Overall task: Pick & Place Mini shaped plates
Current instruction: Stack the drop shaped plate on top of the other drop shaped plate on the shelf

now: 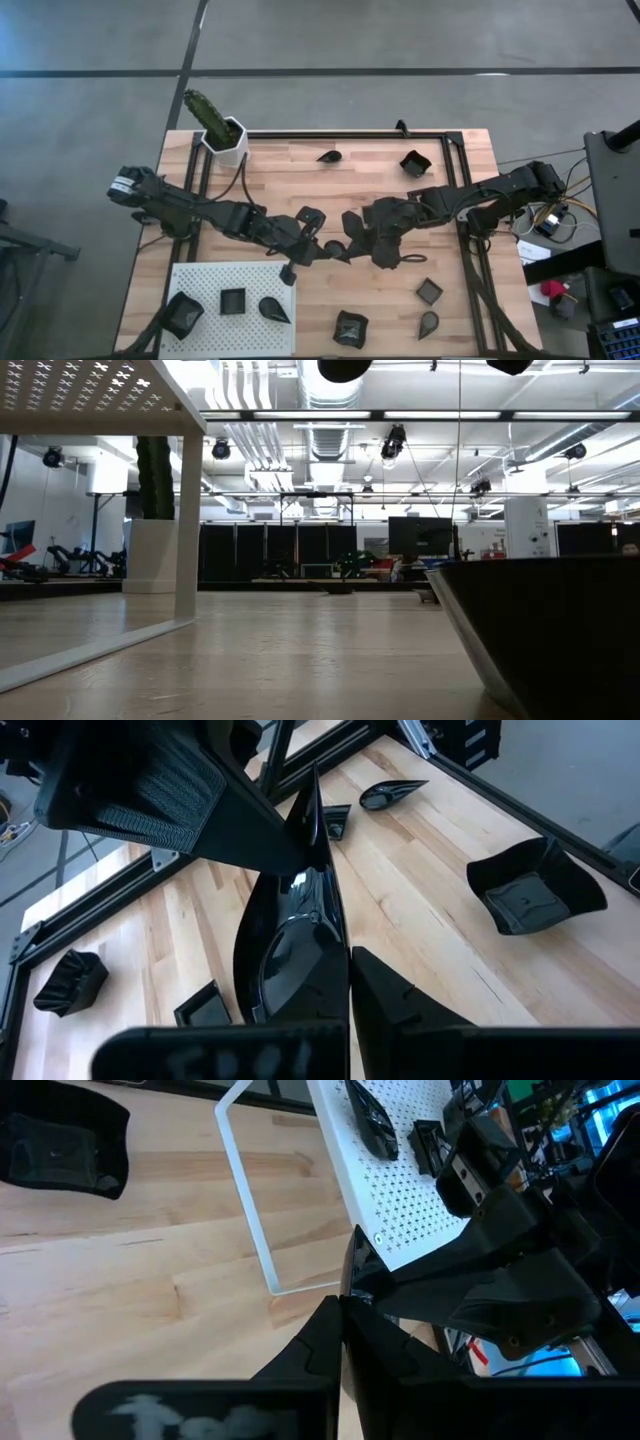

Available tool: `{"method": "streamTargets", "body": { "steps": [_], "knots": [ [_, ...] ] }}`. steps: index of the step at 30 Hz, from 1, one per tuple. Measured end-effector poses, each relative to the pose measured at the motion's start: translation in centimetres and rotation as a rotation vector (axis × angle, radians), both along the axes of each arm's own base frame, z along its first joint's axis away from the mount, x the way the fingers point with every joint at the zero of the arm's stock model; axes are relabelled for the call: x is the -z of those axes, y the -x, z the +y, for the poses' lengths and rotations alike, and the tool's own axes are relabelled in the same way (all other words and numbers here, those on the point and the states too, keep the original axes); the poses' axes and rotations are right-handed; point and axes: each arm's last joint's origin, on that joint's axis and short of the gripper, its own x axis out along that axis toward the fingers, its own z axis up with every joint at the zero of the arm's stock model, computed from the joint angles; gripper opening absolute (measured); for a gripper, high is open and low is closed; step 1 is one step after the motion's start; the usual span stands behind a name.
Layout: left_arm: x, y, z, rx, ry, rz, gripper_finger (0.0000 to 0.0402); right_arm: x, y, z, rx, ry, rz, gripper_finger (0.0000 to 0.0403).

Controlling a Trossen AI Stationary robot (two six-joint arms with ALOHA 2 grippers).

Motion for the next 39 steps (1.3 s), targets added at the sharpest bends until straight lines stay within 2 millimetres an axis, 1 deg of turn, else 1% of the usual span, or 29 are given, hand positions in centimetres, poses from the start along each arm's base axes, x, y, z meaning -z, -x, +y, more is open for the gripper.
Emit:
{"method": "streamTargets", "body": {
  "steps": [20, 23, 32, 39],
  "knots": [
    [0.01, 0.0, 0.0, 0.002, 0.004, 0.002, 0.0, -0.03, -0.05, 0.0, 0.016, -0.024, 0.002, 0.001],
    [0.02, 0.0, 0.03, 0.001, 0.004, 0.002, 0.0, -0.05, -0.07, 0.0, 0.015, -0.022, -0.004, 0.0024],
    [-0.03, -0.06, 0.12, -0.015, 0.004, -0.005, 0.0001, 0.11, -0.06, -0.01, 0.01, -0.009, -0.009, 0.0095],
    [-0.07, 0.79, 0.3, -0.022, 0.014, 0.056, 0.0001, 0.06, 0.01, -0.02, 0.015, -0.018, -0.003, 0.0117]
  ]
}}
